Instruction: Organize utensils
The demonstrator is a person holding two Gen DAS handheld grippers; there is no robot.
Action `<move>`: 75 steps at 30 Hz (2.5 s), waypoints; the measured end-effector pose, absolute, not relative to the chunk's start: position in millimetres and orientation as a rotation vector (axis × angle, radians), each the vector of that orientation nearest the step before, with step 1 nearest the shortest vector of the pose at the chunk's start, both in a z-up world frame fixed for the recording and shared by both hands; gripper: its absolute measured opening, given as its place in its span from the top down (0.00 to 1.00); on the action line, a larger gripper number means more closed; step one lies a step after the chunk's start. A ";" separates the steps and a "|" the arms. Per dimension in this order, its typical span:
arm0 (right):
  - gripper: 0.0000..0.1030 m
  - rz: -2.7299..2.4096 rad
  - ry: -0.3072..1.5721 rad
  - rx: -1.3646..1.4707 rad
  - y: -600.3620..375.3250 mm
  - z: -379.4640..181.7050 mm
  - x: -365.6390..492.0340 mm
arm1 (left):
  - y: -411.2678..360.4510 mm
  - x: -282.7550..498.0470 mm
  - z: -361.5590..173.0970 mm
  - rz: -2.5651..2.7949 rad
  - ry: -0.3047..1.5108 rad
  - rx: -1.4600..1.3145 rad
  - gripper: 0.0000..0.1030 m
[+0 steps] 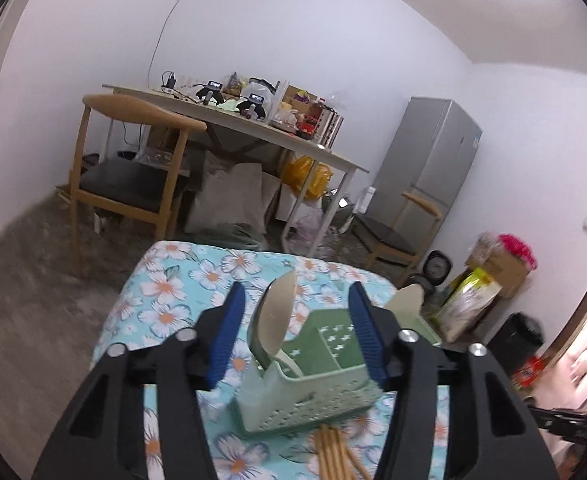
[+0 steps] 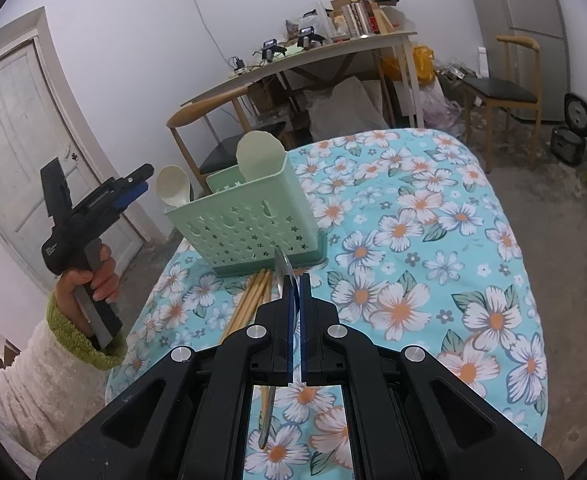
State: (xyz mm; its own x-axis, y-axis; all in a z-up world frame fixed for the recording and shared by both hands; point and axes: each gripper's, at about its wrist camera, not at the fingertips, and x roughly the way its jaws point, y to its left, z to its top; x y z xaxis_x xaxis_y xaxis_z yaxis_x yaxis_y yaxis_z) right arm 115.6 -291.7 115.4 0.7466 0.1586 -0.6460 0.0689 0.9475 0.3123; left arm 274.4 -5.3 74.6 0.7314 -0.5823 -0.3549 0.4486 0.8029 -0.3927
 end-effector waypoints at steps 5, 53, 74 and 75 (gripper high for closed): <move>0.99 0.058 0.696 0.330 -289.2 131.1 126.2 | 10.2 256.9 78.3 -0.588 0.479 -0.330 0.36; 0.51 -0.013 0.404 0.127 -252.4 159.8 223.7 | 22.7 171.8 25.3 -0.572 0.622 -0.201 0.25; 0.58 0.150 0.877 0.584 -247.0 24.6 112.2 | -17.9 125.7 -42.0 -0.627 0.903 -0.101 0.22; 0.61 0.151 0.894 0.599 -245.3 18.0 110.8 | -19.1 123.9 -43.6 -0.633 0.907 -0.101 0.22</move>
State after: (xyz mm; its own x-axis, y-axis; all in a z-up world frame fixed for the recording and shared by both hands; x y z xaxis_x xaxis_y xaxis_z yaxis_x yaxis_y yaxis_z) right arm 110.8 -245.3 18.0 0.6278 0.3655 -0.6872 0.1195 0.8271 0.5491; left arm 123.9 -19.1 -43.6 0.4487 -0.5523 -0.7026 0.4695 0.8146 -0.3406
